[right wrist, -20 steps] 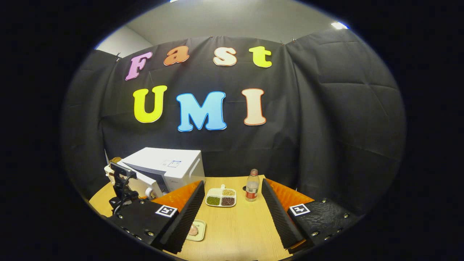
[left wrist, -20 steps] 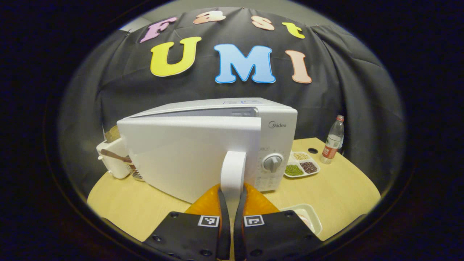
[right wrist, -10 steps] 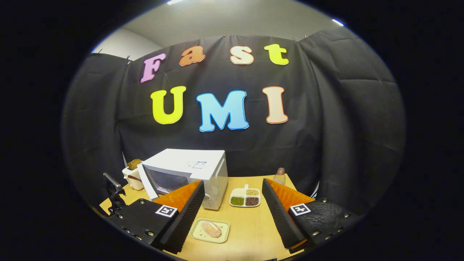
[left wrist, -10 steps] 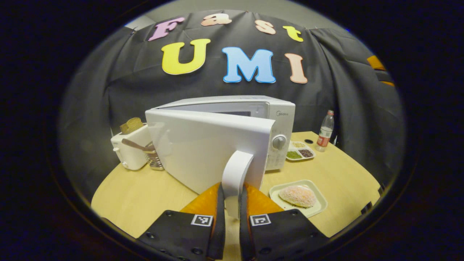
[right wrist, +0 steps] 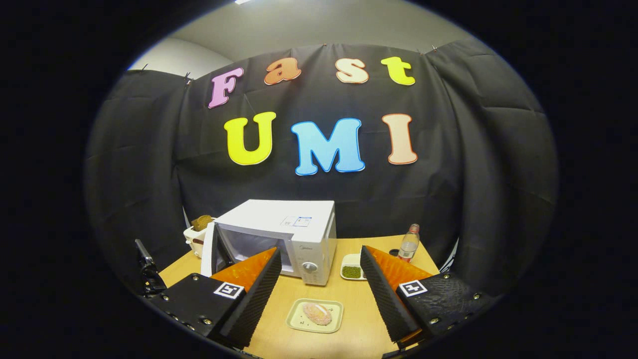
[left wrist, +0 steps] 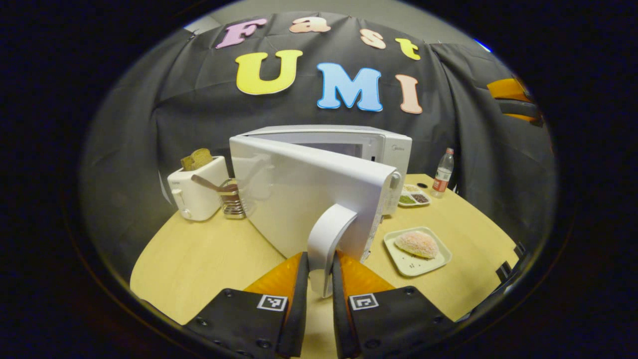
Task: Open the microwave oven with the left hand, put the food in, and close the microwave oven.
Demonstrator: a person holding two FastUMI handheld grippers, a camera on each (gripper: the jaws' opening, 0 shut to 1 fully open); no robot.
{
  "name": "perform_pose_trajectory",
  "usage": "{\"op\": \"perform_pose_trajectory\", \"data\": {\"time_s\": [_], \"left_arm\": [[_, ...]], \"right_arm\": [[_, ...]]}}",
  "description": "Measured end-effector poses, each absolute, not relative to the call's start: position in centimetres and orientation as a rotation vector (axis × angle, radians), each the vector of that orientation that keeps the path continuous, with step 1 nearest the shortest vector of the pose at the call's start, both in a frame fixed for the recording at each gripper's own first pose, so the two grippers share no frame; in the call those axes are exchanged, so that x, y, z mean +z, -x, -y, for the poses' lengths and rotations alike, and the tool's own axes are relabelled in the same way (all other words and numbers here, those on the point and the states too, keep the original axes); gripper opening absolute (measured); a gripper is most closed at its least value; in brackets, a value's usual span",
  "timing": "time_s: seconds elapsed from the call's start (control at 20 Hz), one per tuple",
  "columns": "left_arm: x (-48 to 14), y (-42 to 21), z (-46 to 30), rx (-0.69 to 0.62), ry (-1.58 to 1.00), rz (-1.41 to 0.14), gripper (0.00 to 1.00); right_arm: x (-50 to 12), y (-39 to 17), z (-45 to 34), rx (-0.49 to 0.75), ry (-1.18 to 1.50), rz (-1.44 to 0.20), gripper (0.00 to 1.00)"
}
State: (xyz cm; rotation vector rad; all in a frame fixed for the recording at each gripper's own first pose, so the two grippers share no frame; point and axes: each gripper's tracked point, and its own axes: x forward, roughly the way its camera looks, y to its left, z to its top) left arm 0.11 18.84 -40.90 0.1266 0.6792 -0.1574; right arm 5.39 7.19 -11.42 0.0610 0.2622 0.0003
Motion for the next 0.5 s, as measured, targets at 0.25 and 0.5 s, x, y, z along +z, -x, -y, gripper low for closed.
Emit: {"op": "perform_pose_trajectory", "data": {"time_s": [0.25, 0.5], "left_arm": [[-40.6, 1.8, -24.5, -0.135, -0.13, -0.705, 0.38], [-40.3, 3.1, -29.6, -0.139, -0.153, -0.719, 0.38]], "right_arm": [[-11.7, -6.6, -10.8, 0.032, -0.033, -0.26, 0.97], [-13.4, -8.0, -13.3, 0.071, -0.015, -0.299, 0.97]]}}
